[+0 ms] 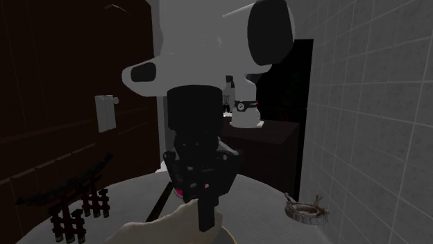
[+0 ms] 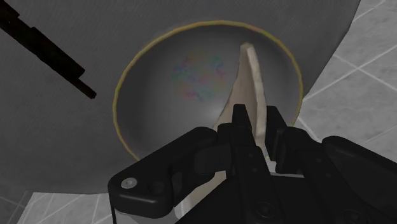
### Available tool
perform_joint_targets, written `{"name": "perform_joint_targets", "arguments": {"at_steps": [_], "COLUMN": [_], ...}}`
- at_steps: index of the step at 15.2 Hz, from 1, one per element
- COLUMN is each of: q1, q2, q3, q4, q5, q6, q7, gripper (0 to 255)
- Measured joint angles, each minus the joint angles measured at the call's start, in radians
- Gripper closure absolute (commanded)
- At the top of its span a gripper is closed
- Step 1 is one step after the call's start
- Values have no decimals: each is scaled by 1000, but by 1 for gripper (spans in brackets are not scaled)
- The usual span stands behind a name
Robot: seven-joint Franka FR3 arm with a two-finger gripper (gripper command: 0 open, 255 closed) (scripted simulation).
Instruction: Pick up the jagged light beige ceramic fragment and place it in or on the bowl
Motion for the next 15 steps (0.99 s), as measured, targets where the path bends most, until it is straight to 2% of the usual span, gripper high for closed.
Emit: {"name": "perform_joint_targets", "arguments": {"at_steps": [8, 9, 15], "q1": [-2, -2, -3], "q2": [17, 17, 22], "q3": [3, 3, 3], "q4": [15, 14, 13], "q5": [2, 2, 2], "q6": [8, 8, 9], "q7": [-3, -3, -3], "gripper": [255, 0, 0]}}
